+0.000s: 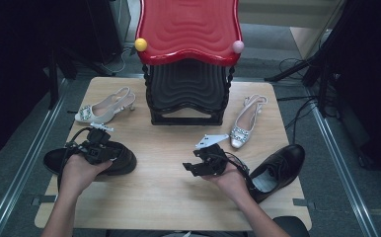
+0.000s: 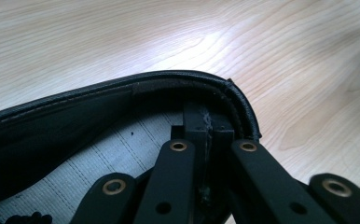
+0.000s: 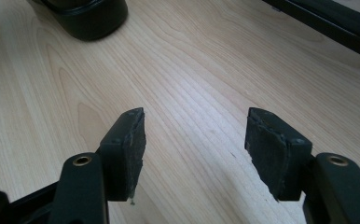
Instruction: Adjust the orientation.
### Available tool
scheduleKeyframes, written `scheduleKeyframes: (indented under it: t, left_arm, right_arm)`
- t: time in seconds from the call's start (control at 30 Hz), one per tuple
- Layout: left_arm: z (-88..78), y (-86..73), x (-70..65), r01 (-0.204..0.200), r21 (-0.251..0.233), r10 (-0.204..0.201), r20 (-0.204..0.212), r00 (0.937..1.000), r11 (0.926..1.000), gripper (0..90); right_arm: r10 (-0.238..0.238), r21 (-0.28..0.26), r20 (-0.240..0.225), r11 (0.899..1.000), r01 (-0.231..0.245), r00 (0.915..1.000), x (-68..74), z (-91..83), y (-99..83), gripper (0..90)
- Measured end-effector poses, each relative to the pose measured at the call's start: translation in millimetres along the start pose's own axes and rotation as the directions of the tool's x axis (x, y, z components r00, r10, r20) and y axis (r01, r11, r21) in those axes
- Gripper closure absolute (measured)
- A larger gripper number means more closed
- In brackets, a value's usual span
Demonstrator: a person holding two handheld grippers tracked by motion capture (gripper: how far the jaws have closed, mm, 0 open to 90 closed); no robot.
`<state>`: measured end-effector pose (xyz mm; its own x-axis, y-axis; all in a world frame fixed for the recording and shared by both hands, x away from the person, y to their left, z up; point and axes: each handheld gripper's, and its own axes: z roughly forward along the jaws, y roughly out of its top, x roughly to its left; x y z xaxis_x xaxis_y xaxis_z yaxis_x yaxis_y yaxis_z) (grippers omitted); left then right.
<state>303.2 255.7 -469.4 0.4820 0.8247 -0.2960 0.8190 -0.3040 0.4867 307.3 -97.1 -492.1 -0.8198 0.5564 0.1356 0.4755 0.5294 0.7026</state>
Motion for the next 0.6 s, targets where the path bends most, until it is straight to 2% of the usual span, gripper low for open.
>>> scheduleKeyframes:
  t: [0.3,0.6]
  left_arm:
    - [7.7,13.9,-14.0,-0.036,0.006,0.035,0.038,0.9987,0.9993,90.0]
    - [18.8,25.6,-29.3,-0.082,0.025,0.08,0.08,0.9936,0.9963,90.0]
  right_arm:
    - [0.02,-0.007,0.018,1.0,-0.019,0.9997,-1.9,-6.6,-7.6,39.3]
    - [0.051,-0.01,0.023,0.999,-0.051,0.9984,-4.0,-11.2,-15.6,39.4]
